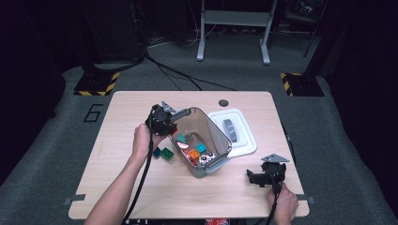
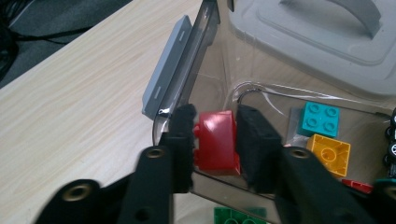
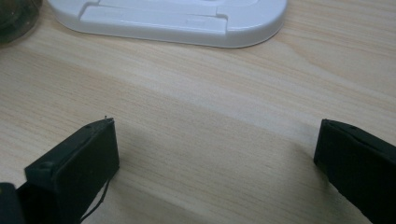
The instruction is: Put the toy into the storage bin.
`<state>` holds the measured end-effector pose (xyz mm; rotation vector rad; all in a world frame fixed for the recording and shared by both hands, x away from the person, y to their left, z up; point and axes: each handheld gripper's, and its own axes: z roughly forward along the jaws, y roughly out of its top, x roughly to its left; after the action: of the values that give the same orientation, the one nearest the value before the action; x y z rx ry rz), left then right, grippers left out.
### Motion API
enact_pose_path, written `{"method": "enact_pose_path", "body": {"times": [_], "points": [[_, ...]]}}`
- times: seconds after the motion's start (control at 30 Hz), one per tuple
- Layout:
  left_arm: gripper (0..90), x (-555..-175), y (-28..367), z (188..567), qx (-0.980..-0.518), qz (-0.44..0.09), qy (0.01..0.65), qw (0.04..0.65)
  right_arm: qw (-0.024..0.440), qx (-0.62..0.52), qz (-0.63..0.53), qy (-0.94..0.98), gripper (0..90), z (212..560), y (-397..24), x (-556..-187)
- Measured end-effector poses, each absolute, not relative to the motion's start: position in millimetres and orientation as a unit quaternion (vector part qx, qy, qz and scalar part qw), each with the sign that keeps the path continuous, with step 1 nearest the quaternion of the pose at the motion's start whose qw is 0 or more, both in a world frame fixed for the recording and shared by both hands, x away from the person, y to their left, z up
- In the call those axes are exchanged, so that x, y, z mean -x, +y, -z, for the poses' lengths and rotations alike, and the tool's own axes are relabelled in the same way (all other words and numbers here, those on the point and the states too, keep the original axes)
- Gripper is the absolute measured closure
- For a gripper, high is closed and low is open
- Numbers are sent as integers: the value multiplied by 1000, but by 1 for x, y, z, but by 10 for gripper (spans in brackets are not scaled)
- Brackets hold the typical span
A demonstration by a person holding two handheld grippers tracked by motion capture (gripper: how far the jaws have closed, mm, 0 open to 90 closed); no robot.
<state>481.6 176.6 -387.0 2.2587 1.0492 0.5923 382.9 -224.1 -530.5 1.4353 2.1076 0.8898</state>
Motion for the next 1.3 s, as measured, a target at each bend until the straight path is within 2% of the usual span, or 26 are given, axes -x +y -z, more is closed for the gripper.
{"method": "enact_pose_path", "body": {"times": [0.33,0.53,0.7,0.77,0.87,1.3], "points": [[268,-463,206,376,-818,-244,409,324,219,-519,-321,761,0,530,-224,-383],[171,-455,237,384,-799,-243,435,336,219,-519,-322,761,0,530,-224,-383],[143,-452,257,401,-787,-233,459,339,219,-519,-321,761,0,530,-224,-383],[107,-451,261,410,-777,-230,473,344,219,-519,-321,762,0,530,-224,-383],[80,-451,268,424,-782,-218,480,334,218,-519,-322,761,0,530,-224,-383],[107,-455,270,484,-789,-188,511,284,219,-519,-322,761,0,530,-224,-383]]}}
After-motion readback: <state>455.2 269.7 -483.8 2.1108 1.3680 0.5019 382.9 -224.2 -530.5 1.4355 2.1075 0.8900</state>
